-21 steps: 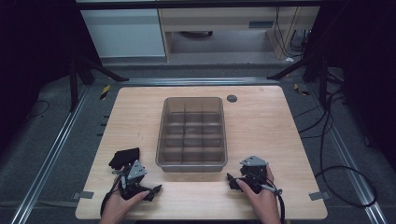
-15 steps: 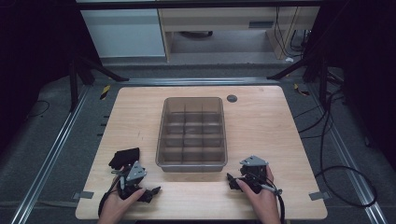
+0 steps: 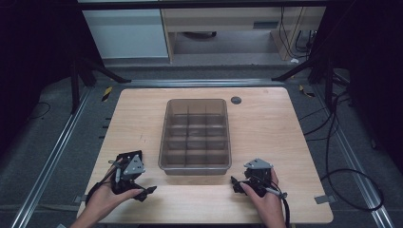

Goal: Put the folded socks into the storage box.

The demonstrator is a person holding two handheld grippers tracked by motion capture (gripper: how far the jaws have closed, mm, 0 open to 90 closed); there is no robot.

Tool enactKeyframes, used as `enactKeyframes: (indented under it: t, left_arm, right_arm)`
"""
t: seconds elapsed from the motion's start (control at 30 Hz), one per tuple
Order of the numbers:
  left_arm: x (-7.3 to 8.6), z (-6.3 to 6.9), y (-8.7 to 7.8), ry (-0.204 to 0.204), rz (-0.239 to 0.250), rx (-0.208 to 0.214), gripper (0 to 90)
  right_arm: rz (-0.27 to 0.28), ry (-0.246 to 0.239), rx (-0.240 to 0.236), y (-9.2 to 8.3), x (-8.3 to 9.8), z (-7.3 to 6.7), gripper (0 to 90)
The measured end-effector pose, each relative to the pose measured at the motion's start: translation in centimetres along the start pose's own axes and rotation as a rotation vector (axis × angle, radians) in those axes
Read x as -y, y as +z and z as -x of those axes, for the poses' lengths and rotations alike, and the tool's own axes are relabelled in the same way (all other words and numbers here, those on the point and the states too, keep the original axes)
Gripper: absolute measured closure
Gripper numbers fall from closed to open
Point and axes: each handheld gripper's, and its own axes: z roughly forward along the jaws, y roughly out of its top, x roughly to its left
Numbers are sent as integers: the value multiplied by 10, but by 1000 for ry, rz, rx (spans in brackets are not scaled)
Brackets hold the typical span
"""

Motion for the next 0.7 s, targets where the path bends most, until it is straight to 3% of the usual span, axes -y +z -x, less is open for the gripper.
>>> enactKeyframes:
  t: [0.27, 0.5, 0.7]
  left_arm:
    - [-14, -23, -30, 105, -61, -25, 62]
    - [-23, -45, -57, 140, -86, -62, 89]
    - [-26, -59, -71, 157, -118, -89, 133]
  right_arm:
    - [0, 0, 0, 0, 0, 0, 17]
    - [0, 0, 0, 0, 0, 0, 17]
    - [0, 0, 0, 0, 0, 0, 17]
